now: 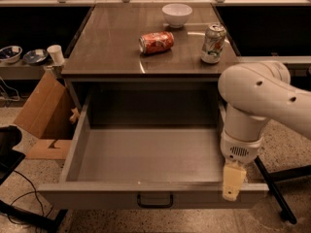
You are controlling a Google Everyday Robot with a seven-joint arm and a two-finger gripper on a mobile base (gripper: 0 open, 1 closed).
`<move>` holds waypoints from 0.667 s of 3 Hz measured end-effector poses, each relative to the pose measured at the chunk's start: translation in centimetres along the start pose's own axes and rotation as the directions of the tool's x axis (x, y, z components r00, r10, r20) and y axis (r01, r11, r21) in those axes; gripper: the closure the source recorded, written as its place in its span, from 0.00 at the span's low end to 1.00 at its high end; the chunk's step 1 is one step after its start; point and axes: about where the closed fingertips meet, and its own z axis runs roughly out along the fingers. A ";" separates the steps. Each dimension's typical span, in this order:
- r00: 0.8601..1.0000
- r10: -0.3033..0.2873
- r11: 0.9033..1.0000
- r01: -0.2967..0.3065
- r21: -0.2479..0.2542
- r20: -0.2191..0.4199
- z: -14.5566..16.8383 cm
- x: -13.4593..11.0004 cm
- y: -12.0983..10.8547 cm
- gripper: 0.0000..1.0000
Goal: Open top drawer
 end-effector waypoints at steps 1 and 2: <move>0.999 -0.041 0.997 0.040 0.068 0.009 -5.7 -0.2 0.7 0.00; 0.989 -0.120 0.977 0.103 0.186 0.085 -12.8 0.1 2.8 0.00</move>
Offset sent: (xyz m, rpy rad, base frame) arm -0.0054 0.0159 0.2405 0.1123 -0.3824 0.2139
